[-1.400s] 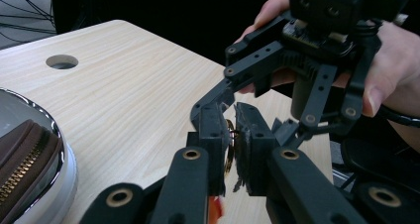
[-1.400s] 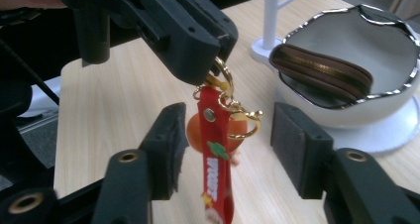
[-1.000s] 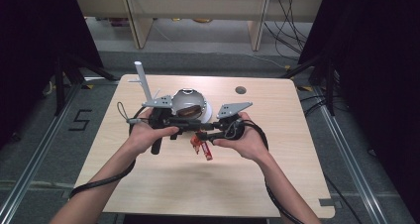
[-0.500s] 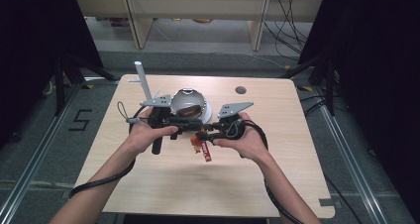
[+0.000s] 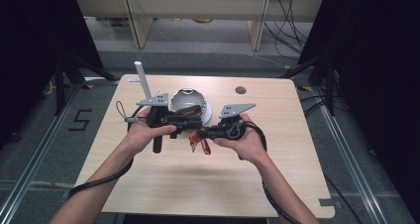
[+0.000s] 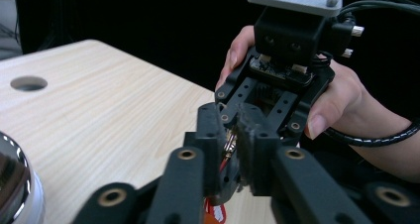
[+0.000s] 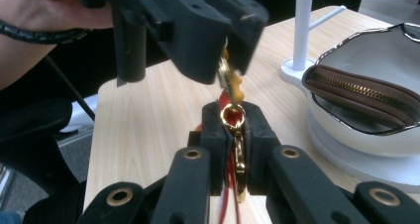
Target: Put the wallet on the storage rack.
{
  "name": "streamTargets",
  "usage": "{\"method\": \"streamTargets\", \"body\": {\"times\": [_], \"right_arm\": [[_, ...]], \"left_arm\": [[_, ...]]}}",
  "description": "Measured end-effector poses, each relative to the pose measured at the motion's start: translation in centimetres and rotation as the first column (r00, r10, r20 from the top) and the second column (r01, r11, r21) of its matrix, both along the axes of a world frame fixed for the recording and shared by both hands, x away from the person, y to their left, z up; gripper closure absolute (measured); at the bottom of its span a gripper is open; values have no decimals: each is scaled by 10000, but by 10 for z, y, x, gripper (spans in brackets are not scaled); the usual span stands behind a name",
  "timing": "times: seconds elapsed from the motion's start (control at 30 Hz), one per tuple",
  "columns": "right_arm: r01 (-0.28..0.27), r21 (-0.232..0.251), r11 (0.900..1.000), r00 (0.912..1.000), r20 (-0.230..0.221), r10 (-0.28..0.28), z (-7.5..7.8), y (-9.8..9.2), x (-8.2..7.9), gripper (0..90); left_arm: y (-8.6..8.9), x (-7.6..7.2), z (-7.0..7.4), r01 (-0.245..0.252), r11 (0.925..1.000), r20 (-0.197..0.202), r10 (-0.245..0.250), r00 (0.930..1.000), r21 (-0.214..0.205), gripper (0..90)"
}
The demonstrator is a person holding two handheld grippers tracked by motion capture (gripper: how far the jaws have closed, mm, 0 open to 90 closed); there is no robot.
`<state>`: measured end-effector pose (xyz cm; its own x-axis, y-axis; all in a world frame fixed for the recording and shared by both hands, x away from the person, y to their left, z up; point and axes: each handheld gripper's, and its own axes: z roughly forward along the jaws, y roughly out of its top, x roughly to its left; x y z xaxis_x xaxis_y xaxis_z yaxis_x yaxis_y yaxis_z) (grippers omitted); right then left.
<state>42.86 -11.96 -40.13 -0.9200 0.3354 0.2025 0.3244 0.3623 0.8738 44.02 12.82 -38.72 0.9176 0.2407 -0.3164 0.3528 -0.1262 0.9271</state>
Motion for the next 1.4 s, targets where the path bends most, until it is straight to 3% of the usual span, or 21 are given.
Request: {"method": "streamTargets", "body": {"times": [0.07, 0.13, 0.17, 0.2, 0.23, 0.3, 0.4, 0.43, 0.6, 0.83, 0.93, 1.27, 1.4], "right_arm": [[116, 84, 9999, 9999, 6, -116, 0, -1, 0, 835], [221, 152, 9996, 9997, 46, -222, 0, -1, 0, 836], [205, 191, 9996, 9996, 206, -209, 0, -3, 2, 836], [205, 191, 9996, 9996, 206, -209, 0, -3, 2, 836], [218, 269, 9994, 9997, -91, -216, 1, -3, 1, 836], [202, 234, 9995, 9997, 94, -204, 3, -6, 2, 837], [191, 244, 9995, 9998, 88, -193, 7, -8, 1, 836], [224, 267, 9994, 9991, 343, -233, 9, -9, 1, 836], [247, 435, 9987, 9990, 350, -263, 17, -11, 0, 836], [146, 822, 9965, 9994, 301, -171, 35, -7, 1, 834], [205, 974, 9950, 9995, 239, -229, 37, -4, 1, 834], [-11, 977, 9952, 9998, 200, -9, 36, 2, 1, 832], [-110, 1107, 9938, 9998, 166, 92, 35, 2, 1, 829]], "left_arm": [[0, -1, -1, -173, 9998, 402, 175, 9990, -60, 602], [1, -2, 0, -247, 9997, 481, 251, 9985, -82, 554], [2, -3, 0, -362, 9993, 552, 364, 9978, -34, 479], [3, -4, 1, -433, 9990, 692, 436, 9967, -70, 479], [5, -5, 1, -517, 9986, 766, 522, 9957, -92, 457], [14, -8, 1, -627, 9980, 942, 634, 9935, -102, 419], [20, -9, -3, -643, 9979, 914, 644, 9937, -37, 421], [25, -9, -9, -622, 9980, 662, 629, 9958, -129, 424], [27, -8, -16, -465, 9984, 448, 479, 9978, -312, 428], [11, -9, -18, -140, 9999, 1012, 150, 9948, -99, 338], [5, -8, -16, -265, 9996, 1412, 247, 9897, 114, 351], [-2, -9, -20, -393, 9992, 1273, 378, 9911, 90, 448], [-2, -10, -19, -540, 9984, 1409, 513, 9887, 159, 498]]}}
